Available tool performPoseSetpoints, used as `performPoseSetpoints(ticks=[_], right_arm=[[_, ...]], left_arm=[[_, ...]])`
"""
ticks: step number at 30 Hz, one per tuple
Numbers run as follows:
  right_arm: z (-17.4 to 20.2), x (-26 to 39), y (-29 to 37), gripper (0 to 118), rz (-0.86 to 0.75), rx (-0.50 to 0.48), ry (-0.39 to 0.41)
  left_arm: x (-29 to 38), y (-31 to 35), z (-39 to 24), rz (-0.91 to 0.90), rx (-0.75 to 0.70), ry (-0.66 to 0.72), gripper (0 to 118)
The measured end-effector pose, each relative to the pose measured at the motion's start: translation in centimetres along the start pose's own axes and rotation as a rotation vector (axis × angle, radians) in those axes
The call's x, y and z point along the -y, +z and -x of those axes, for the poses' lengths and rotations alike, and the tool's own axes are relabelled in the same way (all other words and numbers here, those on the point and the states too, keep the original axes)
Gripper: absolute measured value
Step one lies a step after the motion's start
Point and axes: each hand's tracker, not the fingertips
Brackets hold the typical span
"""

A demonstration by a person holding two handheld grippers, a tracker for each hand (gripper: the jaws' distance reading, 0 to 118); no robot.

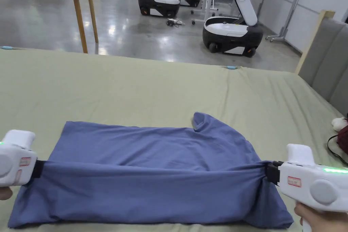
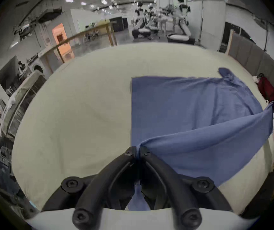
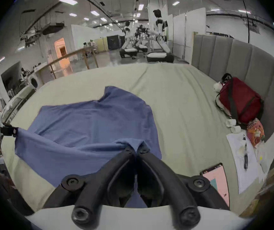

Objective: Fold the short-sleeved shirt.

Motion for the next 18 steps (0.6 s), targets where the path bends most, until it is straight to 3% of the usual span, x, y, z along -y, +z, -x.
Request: performPoseSetpoints(ticks=[3, 5, 6, 7, 8, 9, 10, 13, 16, 17, 18], right_arm=[[0.0, 0.4, -1.9, 5, 0.041, 0.014, 0.016], [0.0, 0.8, -1.9, 7, 0.049, 0.013, 0.03], [0.1, 1.0, -1.5, 17, 0.045, 0.023, 0.046], [0.2, 1.2, -0.6, 39, 0.029, 0.026, 0.062], [0.4, 1.5, 0.7, 60, -0.009, 0.007, 0.091], [0.8, 1.9, 2.2, 80, -0.043, -0.03, 0.114], [1.1, 2.4, 3.8, 86, -0.083, -0.062, 0.134], [2.7, 4.9, 8.6, 86, -0.215, -0.074, 0.189], [3.5, 8.5, 11.9, 85, -0.321, -0.061, 0.259], [3.6, 9.5, 12.3, 80, -0.299, -0.055, 0.261], [3.6, 10.4, 12.7, 59, -0.286, -0.054, 0.251]], left_arm=[[0.1, -2.5, -0.2, 0.023, 0.003, 0.013, 2], [0.7, -2.4, -0.1, 0.016, 0.033, 0.053, 12], [1.2, -1.9, -0.1, 0.003, 0.038, 0.076, 35], [1.8, -0.9, 0.0, -0.038, 0.056, 0.093, 83], [2.6, 0.3, -0.1, -0.083, 0.067, 0.087, 108], [3.6, 1.8, -0.2, -0.148, 0.076, 0.079, 114], [4.7, 3.8, -0.3, -0.236, 0.063, 0.076, 113], [9.2, 8.0, -0.6, -0.396, 0.031, 0.057, 113], [14.3, 10.8, -1.1, -0.433, -0.018, 0.039, 111], [15.9, 11.4, -1.4, -0.419, -0.06, 0.031, 104], [17.1, 11.9, -1.5, -0.41, -0.062, 0.012, 89]])
